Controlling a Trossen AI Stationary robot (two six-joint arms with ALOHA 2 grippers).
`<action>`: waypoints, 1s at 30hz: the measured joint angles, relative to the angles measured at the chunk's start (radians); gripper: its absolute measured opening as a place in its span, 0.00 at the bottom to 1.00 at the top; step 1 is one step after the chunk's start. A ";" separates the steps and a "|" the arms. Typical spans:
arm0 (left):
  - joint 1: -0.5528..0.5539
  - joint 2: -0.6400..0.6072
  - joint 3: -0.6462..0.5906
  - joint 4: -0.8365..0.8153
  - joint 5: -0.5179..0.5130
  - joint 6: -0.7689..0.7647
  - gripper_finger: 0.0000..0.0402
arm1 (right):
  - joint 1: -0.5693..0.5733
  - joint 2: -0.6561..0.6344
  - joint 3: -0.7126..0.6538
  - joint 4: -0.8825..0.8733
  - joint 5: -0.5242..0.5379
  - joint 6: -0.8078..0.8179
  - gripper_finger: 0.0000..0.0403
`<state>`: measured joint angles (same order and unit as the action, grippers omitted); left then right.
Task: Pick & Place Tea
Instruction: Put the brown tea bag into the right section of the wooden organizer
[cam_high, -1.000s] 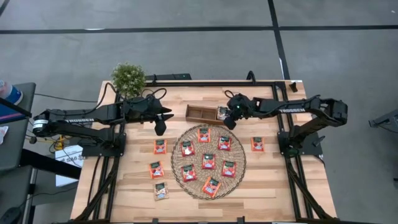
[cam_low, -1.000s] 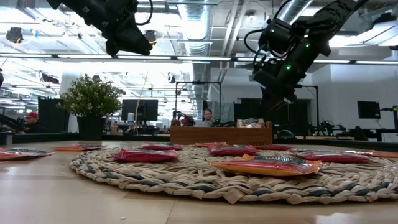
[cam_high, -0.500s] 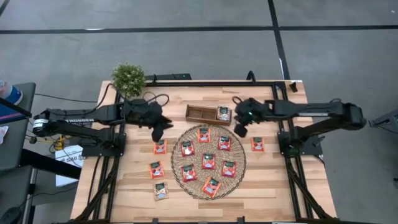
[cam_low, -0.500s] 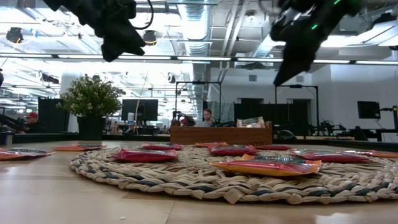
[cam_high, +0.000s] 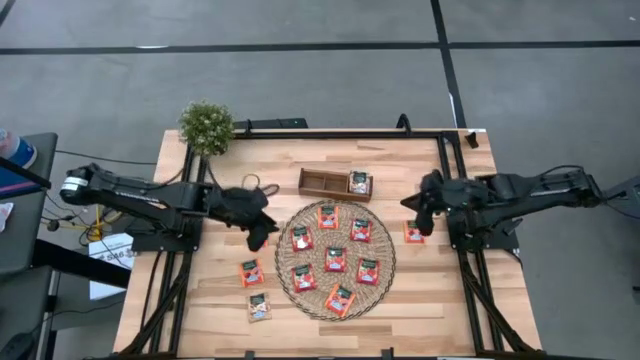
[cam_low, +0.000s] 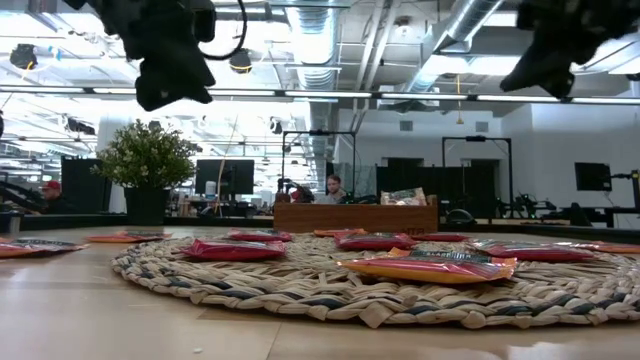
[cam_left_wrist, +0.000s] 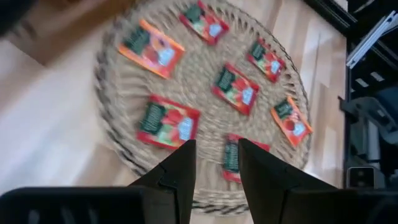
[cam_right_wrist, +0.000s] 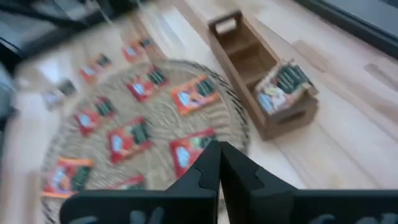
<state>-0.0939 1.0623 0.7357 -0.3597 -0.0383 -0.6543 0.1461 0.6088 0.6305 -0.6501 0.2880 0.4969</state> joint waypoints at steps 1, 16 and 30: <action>-0.015 0.020 0.000 -0.001 0.000 -0.030 0.27 | 0.027 -0.049 -0.032 0.027 0.017 0.012 0.00; -0.165 0.268 0.000 -0.008 0.197 -0.365 0.27 | 0.323 -0.340 -0.417 0.460 0.197 0.028 0.00; -0.264 0.280 0.000 -0.024 0.288 -0.600 0.27 | 0.377 -0.345 -0.456 0.480 0.238 0.026 0.00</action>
<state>-0.3574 1.3426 0.7357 -0.3836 0.2497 -1.2540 0.5236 0.2638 0.1741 -0.1699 0.5259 0.5232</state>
